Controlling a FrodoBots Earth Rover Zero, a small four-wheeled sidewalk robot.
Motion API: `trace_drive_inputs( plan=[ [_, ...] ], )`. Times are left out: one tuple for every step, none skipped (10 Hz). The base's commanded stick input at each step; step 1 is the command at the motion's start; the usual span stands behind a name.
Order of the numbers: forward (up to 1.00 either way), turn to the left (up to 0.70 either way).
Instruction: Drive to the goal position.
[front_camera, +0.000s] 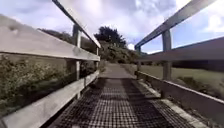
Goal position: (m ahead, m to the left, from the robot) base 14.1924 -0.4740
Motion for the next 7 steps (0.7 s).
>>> trace_drive_inputs(
  plan=[
    [1.00,0.00],
    [1.00,0.00],
    [1.00,0.00],
    [1.00,0.00],
    [1.00,0.00],
    [1.00,0.00],
    [1.00,0.00]
  ],
)
